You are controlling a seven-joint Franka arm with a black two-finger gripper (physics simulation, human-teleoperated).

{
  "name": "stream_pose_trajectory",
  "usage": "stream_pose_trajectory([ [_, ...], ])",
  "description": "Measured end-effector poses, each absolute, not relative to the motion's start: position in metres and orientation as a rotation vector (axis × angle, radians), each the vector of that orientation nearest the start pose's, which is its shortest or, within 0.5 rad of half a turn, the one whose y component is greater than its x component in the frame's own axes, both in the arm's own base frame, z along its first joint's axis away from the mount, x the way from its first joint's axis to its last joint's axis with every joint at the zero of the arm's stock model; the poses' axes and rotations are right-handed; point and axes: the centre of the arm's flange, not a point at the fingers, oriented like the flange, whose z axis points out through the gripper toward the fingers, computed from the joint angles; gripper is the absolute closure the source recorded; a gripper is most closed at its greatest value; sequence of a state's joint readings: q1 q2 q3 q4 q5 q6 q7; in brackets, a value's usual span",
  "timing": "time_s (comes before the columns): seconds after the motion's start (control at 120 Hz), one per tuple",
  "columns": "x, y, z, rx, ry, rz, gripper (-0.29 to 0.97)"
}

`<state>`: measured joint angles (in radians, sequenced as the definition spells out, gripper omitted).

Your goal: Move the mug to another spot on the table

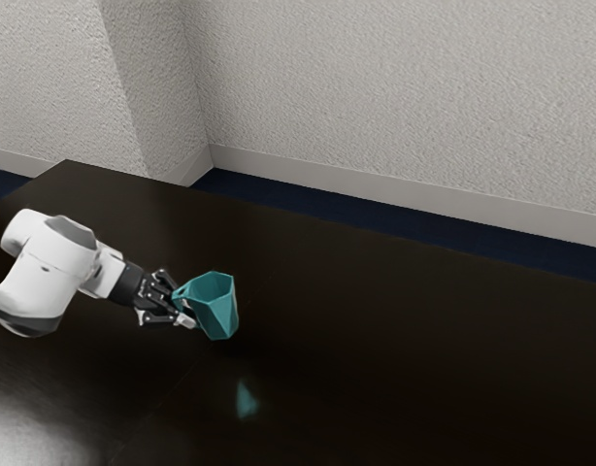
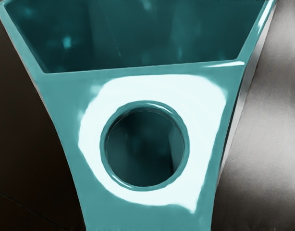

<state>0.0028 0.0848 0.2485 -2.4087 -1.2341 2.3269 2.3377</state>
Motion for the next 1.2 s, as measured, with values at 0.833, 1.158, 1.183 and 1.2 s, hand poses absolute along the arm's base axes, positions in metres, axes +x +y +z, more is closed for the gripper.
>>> stream_pose_trajectory([
  [0.833, 0.464, 0.132, 0.248, -2.797, 1.700, -1.152, 0.71],
  [1.158, 0.469, 0.130, 0.239, -2.801, 1.717, -1.133, 0.71],
  [1.183, 0.469, 0.130, 0.238, -2.803, 1.718, -1.130, 0.71],
  [1.2, 0.469, 0.130, 0.238, -2.804, 1.718, -1.129, 0.71],
])
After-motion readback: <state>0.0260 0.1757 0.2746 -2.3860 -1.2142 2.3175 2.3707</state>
